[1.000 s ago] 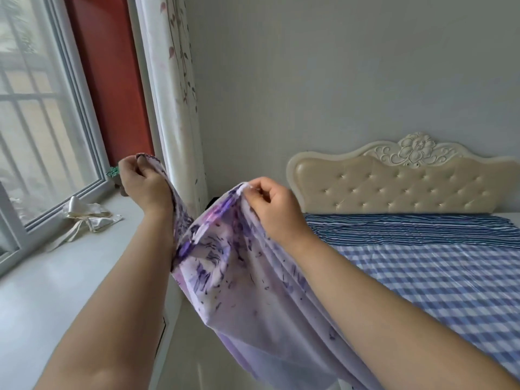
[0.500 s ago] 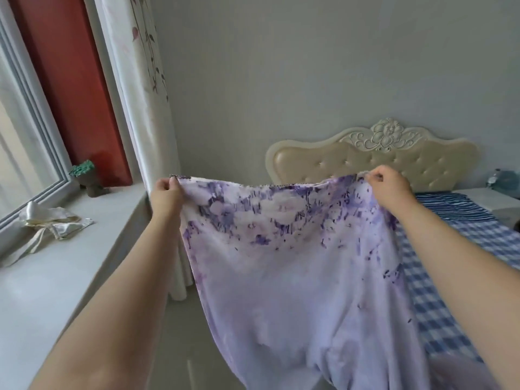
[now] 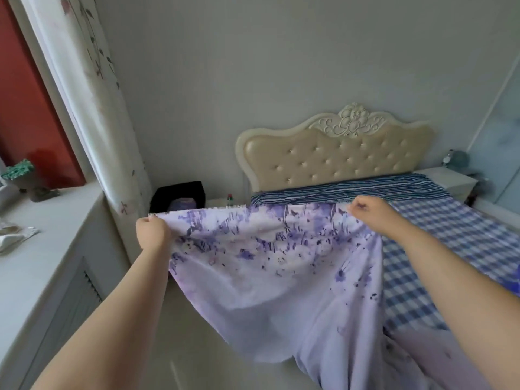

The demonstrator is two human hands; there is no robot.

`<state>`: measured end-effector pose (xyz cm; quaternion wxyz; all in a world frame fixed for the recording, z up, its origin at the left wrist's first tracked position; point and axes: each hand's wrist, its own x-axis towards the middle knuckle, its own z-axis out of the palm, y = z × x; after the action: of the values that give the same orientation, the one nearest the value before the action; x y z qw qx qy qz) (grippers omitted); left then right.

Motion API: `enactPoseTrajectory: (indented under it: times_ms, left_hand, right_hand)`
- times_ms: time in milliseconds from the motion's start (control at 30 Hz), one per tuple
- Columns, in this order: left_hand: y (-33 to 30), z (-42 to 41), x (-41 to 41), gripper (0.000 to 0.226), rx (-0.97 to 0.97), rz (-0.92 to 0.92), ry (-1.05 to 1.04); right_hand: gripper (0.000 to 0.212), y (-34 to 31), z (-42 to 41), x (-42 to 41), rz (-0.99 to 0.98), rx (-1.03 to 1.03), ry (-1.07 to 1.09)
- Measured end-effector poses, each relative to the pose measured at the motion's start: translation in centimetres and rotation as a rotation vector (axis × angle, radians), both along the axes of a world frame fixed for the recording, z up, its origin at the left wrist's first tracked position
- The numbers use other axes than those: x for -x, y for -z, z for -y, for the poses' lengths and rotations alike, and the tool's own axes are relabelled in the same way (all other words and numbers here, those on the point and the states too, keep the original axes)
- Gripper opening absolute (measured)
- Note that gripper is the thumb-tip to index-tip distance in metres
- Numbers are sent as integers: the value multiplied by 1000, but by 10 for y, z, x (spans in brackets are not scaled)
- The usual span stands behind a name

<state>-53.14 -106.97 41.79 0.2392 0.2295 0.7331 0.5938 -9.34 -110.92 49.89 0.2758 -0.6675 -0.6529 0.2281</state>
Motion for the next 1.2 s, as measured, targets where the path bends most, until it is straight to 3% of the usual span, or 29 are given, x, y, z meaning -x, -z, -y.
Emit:
enactPoseTrajectory:
  times_ms: [100,167,233,300,400,467,600,700,733,867,933,1033,1133,1200]
  left_hand:
    - [5,-6,-12,33,54,1,10]
    - [-1,-10,-34,25,92,8,173]
    - [-15,-11,-74,13,89,-141,402]
    - [-31,-2,-132,16,9,-358,671]
    - [-48,33,-210,15,-11,-344,1348]
    - [-48,40,-229,13,0,-358,1552]
    - [-44,31,-232,41,22,-557,1503]
    - [-46,35,-242,39,12,-625,1510]
    - [-48,36,-243,36,-7,-613,1504]
    - [-50,38,-238,35,-75,-517,1419]
    - [-51,41,-233,38,-84,-460,1407]
    - [-53,48,-225,42,-53,-461,1448]
    - [-56,56,-217,46,-71,-377,1499]
    - [-61,63,-209,48,-90,-311,1492]
  right_hand:
    - [31,14,1,-6,-32,155,95]
    - [27,20,1,-2,-36,259,157]
    - [28,27,-4,10,-90,281,187]
    - [27,31,-4,31,-177,239,144]
    - [25,24,2,60,-159,192,-49]
    - [30,18,7,60,-195,177,-148]
    - [28,14,19,37,-207,204,-200]
    - [31,24,24,24,-438,404,-193]
    - [28,29,25,18,-489,481,-205]
    - [22,45,36,2,-382,741,-366]
    - [15,49,39,-2,-375,785,-435]
    - [7,52,38,-1,-187,703,-469]
    - [17,54,40,8,218,564,-528]
    - [20,65,40,11,322,522,-483]
